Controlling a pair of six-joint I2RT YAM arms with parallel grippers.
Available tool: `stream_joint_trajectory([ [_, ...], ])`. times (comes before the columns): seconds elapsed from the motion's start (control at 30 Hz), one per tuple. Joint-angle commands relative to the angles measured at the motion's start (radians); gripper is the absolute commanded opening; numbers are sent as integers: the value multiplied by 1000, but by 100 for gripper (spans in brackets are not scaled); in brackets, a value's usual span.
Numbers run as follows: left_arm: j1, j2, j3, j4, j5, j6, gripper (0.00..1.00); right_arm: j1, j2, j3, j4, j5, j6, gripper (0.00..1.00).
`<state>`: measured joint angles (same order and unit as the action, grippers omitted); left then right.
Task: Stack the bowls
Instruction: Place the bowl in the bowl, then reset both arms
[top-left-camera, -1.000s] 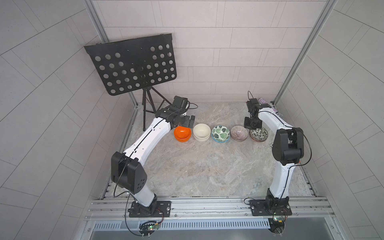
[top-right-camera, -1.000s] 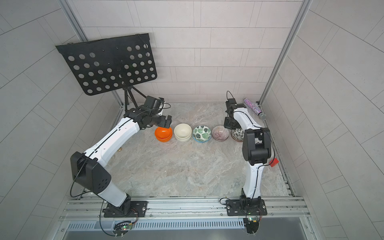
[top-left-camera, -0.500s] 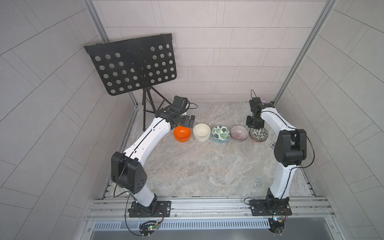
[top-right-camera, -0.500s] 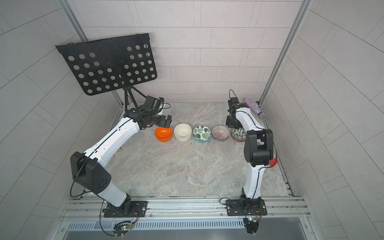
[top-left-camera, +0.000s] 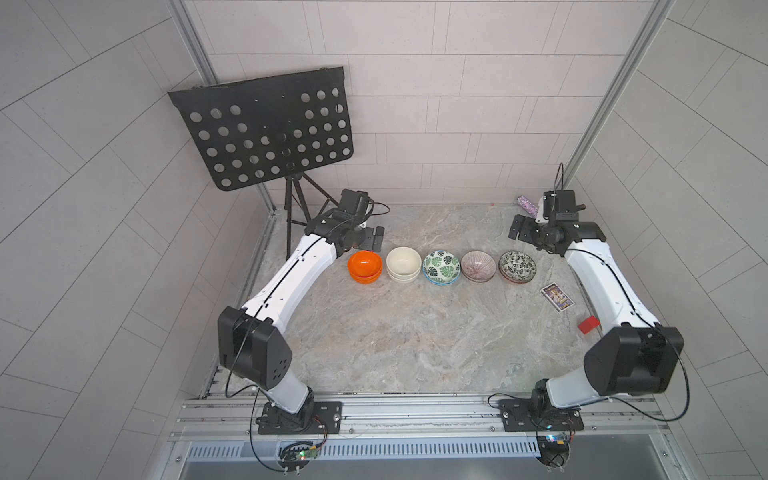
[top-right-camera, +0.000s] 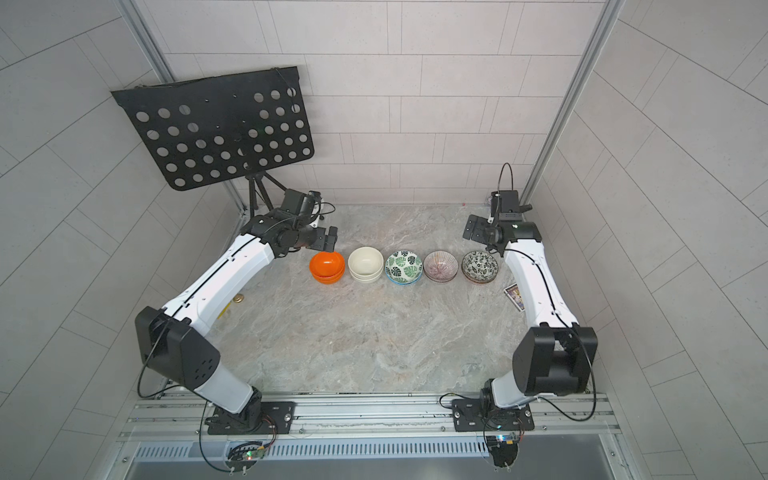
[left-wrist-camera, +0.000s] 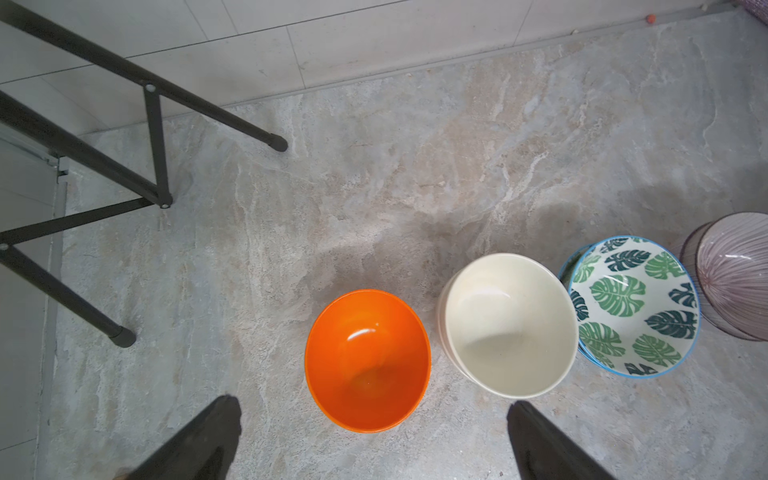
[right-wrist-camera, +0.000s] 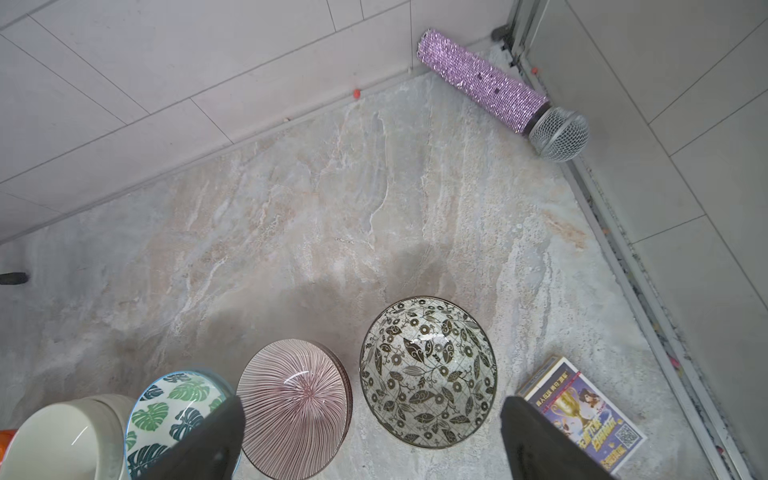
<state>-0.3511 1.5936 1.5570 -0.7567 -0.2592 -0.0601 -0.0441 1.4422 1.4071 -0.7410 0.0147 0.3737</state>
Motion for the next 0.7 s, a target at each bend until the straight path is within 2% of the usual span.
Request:
stream_joint_trajectory([
  [0.0,69,-53,-49,28,8,-32,100,-27,-60,-71,126,-38,2,100],
  [0.13,147,-86,-110,56,22,-94,100,-42,-147,-221,277,12,-29,100],
  [0.33,179,-142,-184,117,-43,-130,100,-41,-274,-619,779,-44,-127,100],
  [0.53,227,-151,-249,182,-61,-151,100,-42,-169,-709,884,-17,-178,100],
  [0.67,277,-162,-336,250,-73,-174,100,-43,-109,-826,1079,-2,-182,100],
])
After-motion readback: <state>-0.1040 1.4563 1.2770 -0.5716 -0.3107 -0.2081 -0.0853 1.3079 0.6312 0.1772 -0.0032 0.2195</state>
